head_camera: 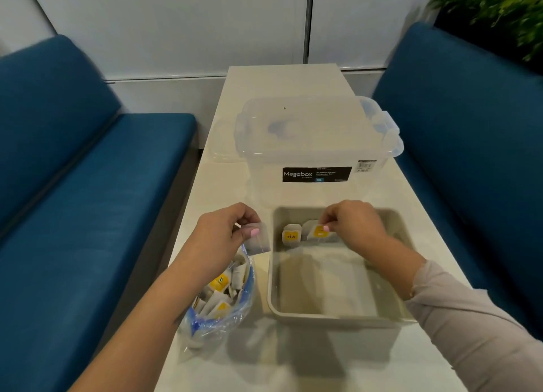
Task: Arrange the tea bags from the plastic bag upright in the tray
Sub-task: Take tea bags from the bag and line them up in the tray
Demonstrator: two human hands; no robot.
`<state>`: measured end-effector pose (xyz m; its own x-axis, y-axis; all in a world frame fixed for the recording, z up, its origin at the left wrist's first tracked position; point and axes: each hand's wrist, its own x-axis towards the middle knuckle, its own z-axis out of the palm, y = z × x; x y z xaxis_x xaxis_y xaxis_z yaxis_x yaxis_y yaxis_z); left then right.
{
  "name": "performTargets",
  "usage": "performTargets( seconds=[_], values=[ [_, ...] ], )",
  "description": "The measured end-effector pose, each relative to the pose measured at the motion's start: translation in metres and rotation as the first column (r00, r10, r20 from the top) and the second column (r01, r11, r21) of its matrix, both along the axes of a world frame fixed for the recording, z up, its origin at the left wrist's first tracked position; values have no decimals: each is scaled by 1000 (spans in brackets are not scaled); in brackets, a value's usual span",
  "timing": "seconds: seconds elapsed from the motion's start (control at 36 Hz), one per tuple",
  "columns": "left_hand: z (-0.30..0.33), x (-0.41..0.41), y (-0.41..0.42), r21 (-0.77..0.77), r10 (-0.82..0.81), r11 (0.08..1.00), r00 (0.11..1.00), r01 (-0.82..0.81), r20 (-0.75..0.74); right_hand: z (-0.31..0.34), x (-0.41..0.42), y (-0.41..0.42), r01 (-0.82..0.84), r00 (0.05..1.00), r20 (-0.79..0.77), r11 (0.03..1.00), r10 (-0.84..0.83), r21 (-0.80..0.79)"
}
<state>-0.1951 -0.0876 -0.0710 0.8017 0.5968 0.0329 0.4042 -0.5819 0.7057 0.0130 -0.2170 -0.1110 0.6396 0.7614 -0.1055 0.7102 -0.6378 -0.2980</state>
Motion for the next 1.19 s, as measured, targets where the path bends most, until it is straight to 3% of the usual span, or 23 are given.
performTargets(
  seconds=[0.31,0.81,1.03,1.11,1.19],
  values=[
    [0,-2,-6,-12,7,1000,1000,-8,-23,-25,-3,16,-130,946,268,972,181,-196],
    [-3,-1,-7,-7,4,1000,998,-4,-67,-36,-3,20,-128,925,331,973,187,-192],
    [-6,2,-8,-38,40,998,999,-41,-14,-33,-5,14,-115,950,287,992,123,-44],
    [-8,5,-7,-69,95,993,995,-92,28,-20,-13,14,-103,970,233,984,66,148],
    [-9,15,-4,-69,154,986,987,-151,42,4,-31,13,-82,996,64,907,61,413]
  ],
)
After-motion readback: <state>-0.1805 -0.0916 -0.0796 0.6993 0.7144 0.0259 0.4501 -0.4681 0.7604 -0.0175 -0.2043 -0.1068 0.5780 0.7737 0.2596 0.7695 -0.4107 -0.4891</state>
